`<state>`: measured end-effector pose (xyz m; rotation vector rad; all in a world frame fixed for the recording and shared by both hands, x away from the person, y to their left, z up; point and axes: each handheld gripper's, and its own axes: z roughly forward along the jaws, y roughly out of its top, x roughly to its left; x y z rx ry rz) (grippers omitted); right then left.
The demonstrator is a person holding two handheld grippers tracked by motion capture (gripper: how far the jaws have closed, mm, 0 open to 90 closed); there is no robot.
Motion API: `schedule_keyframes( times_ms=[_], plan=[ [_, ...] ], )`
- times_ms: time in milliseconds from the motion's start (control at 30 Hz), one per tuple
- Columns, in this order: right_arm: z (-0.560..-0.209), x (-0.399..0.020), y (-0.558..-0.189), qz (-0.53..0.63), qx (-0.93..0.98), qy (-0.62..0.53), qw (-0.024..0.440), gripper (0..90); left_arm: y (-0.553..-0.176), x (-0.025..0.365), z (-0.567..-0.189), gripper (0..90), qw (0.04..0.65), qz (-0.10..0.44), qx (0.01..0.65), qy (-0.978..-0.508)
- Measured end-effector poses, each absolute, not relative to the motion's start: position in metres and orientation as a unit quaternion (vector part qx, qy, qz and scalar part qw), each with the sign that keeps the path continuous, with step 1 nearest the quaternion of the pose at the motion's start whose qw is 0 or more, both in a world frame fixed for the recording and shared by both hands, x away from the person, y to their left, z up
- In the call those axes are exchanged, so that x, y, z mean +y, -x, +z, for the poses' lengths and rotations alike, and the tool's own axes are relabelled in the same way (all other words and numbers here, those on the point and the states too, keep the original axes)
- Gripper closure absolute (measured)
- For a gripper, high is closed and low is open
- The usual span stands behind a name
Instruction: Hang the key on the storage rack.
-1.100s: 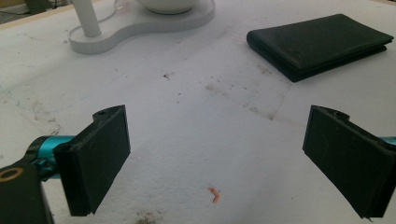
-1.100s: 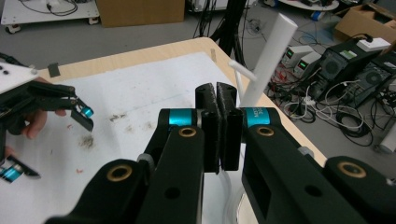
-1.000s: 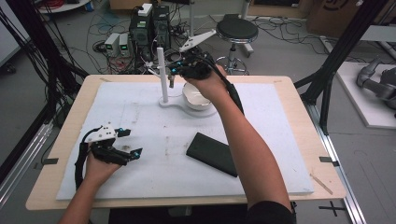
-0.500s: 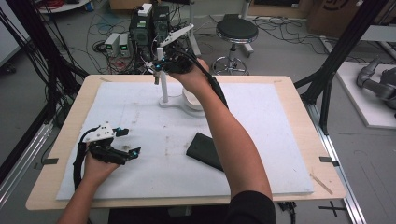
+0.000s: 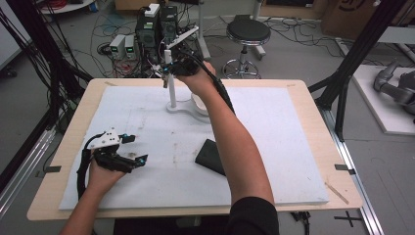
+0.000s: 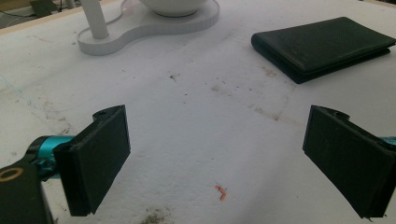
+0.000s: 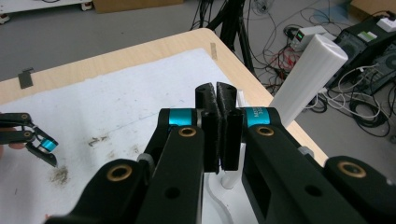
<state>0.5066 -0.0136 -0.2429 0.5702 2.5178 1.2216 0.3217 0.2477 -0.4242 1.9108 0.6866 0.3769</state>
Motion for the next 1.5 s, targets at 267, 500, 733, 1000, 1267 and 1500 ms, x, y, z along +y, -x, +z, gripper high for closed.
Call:
schedule_keyframes(
  times_ms=[267, 500, 733, 1000, 1267, 1500],
  plan=[
    [-0.247, -0.017, -0.514, 0.426, 0.868, -0.212, 0.142, 90.0, -0.322, 0.248, -0.425, 7.4, 0.512, 0.153, 0.285, -0.796],
    [-0.251, -0.021, -0.519, 0.43, 0.863, -0.225, 0.139, 90.0, -0.322, 0.248, -0.425, 7.5, 0.512, 0.153, 0.286, -0.795],
    [-0.257, -0.024, -0.519, 0.429, 0.859, -0.238, 0.147, 88.5, -0.322, 0.247, -0.425, 7.4, 0.511, 0.152, 0.286, -0.797],
    [-0.248, -0.037, -0.505, 0.433, 0.853, -0.244, 0.161, 67.4, -0.323, 0.247, -0.426, 7.4, 0.509, 0.151, 0.287, -0.797],
    [-0.248, -0.088, -0.475, 0.437, 0.846, -0.251, 0.174, 48.7, -0.322, 0.246, -0.426, 7.4, 0.506, 0.15, 0.288, -0.799],
    [-0.259, -0.133, -0.445, 0.445, 0.838, -0.267, 0.169, 36.7, -0.322, 0.247, -0.425, 7.4, 0.505, 0.152, 0.288, -0.799]
  ],
)
